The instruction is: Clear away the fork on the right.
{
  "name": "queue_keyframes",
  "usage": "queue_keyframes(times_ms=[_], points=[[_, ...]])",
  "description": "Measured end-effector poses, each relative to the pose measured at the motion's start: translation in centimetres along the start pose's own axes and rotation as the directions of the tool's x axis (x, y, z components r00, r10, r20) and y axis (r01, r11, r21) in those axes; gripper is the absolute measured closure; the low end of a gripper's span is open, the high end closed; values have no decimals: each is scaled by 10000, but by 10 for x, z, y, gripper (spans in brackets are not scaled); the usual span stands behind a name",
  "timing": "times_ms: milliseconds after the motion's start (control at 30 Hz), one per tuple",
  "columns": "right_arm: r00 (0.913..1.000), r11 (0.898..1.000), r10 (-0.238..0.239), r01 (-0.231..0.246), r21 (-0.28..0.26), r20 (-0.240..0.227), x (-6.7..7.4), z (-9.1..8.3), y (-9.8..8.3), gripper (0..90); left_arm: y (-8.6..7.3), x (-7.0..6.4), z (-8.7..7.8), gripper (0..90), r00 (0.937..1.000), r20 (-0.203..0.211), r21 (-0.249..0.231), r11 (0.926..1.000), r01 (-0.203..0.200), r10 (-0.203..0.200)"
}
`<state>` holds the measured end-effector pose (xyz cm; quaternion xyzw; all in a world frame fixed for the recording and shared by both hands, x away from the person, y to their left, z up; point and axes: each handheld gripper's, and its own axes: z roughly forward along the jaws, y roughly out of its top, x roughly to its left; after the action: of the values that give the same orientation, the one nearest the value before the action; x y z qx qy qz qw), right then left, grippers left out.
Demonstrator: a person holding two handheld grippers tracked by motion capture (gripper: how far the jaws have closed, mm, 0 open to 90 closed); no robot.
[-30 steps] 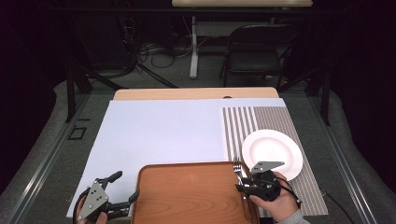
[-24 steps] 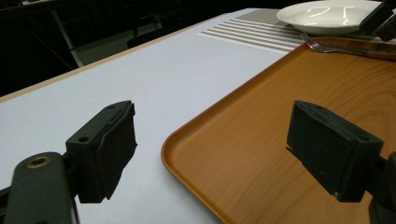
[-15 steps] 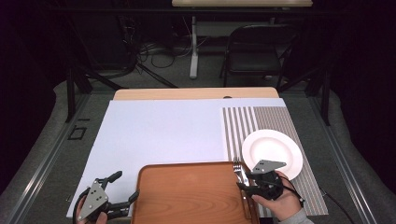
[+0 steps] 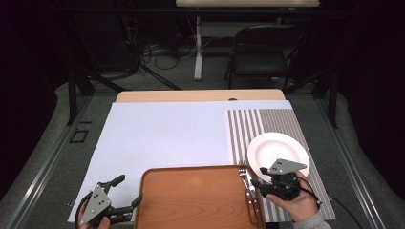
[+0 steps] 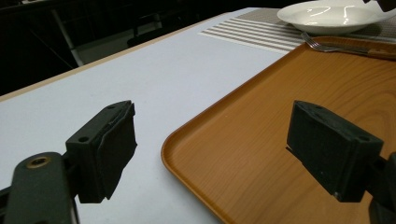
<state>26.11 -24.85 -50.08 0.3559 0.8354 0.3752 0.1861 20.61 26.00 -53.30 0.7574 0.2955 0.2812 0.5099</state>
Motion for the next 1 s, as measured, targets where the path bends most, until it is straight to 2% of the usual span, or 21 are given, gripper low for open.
queue_keyframes(times_ms=[67,133,233,300,333,400,467,567,767,933,1000], points=[[9995,9999,42,-45,98,328,-4,-2,0,368,0,0,0,156,10000,-6,6,10000,11,-11],[9989,9999,111,-116,109,466,-9,-3,-1,306,0,0,0,156,10000,-6,9,10000,4,-4],[9968,9985,498,-513,215,626,-16,-6,-1,182,0,0,0,156,10000,-12,8,10000,13,-13],[9939,9975,674,-689,134,877,-20,-9,-2,146,0,0,1,156,10000,-45,4,10000,28,-28],[9927,9980,616,-631,104,1041,-21,-10,-2,141,0,0,1,156,10000,-42,-6,10000,31,-31],[9922,9983,578,-587,51,1104,-24,-11,-4,78,0,0,1,156,10000,-52,-5,10000,34,-34],[9933,9973,739,-737,-57,889,-27,-13,-4,0,0,0,1,156,10000,-58,-14,10000,60,-60],[9916,9955,953,-949,-78,873,-30,-15,-5,0,0,0,1,155,10000,-62,-11,10000,63,-63],[9891,9972,681,-716,222,1305,-34,-16,-6,0,0,1,1,156,10000,-69,-3,10000,68,-68],[9878,9978,198,-294,600,1543,-36,-18,-8,0,0,1,1,156,10000,-57,9,10000,64,-64],[9859,9966,-193,57,818,1660,-36,-19,-9,0,0,1,1,156,9999,-81,-5,10000,67,-67]])
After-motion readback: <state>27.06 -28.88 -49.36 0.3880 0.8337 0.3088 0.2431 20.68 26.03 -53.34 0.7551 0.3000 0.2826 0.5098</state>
